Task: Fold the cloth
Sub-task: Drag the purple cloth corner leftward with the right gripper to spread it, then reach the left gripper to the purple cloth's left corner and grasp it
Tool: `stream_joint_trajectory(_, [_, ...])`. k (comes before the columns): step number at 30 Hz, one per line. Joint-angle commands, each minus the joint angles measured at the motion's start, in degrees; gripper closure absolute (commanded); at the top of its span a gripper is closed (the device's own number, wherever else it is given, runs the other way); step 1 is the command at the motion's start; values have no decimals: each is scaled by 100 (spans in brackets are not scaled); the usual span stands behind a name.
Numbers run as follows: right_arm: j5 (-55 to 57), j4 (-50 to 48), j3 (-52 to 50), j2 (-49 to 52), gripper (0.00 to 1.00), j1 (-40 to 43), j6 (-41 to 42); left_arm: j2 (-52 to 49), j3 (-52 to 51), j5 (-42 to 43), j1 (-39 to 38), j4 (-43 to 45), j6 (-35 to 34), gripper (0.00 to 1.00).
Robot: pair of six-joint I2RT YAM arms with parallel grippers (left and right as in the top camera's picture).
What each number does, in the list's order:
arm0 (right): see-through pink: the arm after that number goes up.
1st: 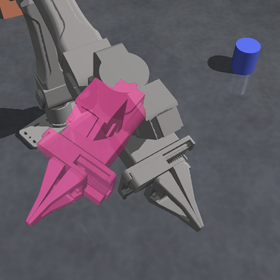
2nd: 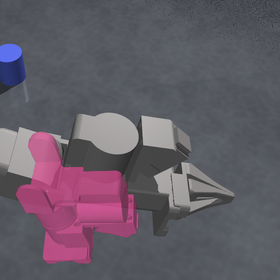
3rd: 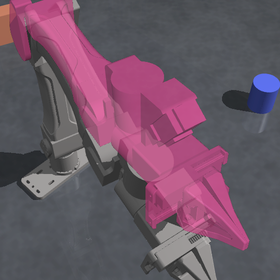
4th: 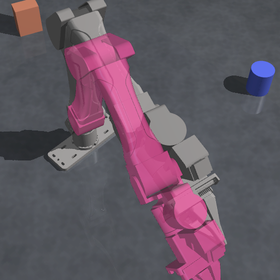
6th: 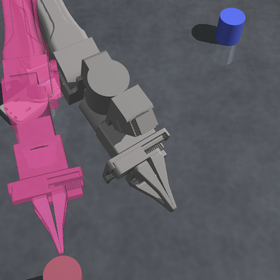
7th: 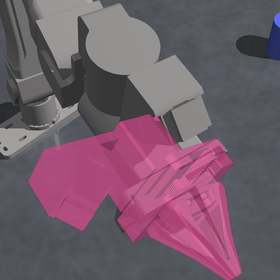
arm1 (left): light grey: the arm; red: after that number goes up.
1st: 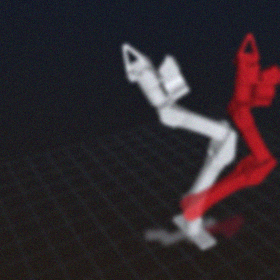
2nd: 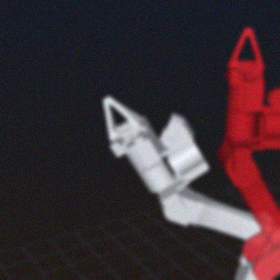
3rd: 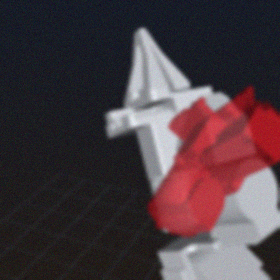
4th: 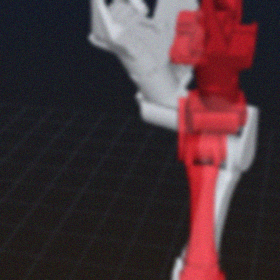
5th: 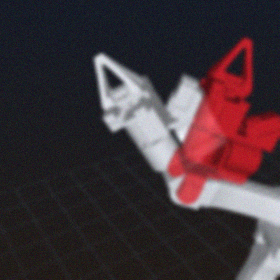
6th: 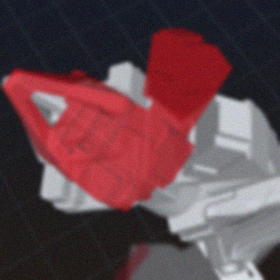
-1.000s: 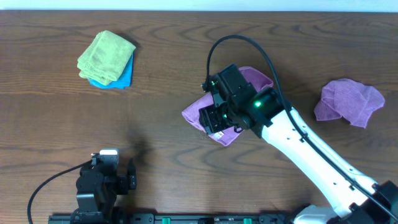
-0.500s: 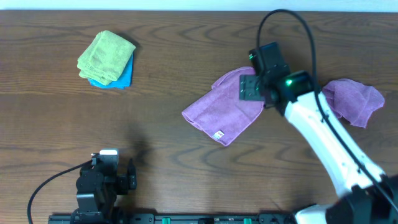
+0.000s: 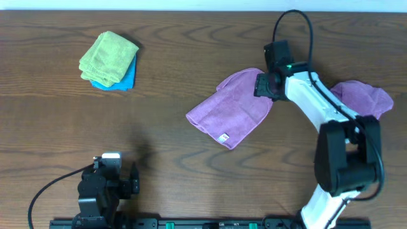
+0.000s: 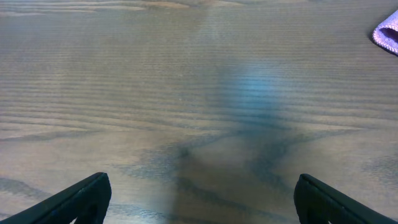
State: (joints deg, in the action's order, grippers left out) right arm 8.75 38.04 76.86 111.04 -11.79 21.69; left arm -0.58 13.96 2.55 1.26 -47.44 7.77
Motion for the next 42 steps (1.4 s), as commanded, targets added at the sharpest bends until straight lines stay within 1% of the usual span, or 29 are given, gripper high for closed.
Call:
stream_joint_trajectory(1, [13,-144,-20,160,32,50,15,35,-74,-149,-33,-332,122,5])
stream_joint_trajectory(6, [94,-319,-20,402,36,170,157,35,-74,-151,-33,-332,125,5])
stream_joint_trajectory(12, [92,-511,-20,439,39,367,208,35,-74,-151,-33,-332,125,5])
stream_joint_trajectory(16, [90,-616,-20,439,46,481,208,35,-74,-151,-33,-332,125,5])
stream_joint_trajectory(24, [-92,-649,-20,448,47,511,210,35,-74,-151,-33,-332,125,5])
stream_joint_trajectory(28, [-133,-636,-20,538,50,514,208,35,-74,-151,-33,-332,125,5])
stream_joint_trajectory(32, [-197,-627,-20,673,51,511,205,35,-74,-151,-33,-332,125,5])
stream_joint_trajectory(33, [-216,-627,-20,673,54,511,205,35,-74,-151,-33,-332,125,5])
stream_joint_trajectory(36, [-214,-638,-17,673,68,511,205,35,-74,-151,-33,-332,125,5])
stream_joint_trajectory(38, [-212,-590,-17,673,82,514,201,35,-74,-151,-33,-332,125,5])
stream_joint_trajectory(40, [-210,-540,-17,673,90,511,179,35,-74,-151,-33,-332,125,5])
stream_joint_trajectory(41, [-212,-492,-17,673,96,511,179,35,-74,-151,-33,-332,125,5])
stream_joint_trajectory(42, [-208,-437,-17,673,99,514,179,35,-74,-151,-33,-332,125,5])
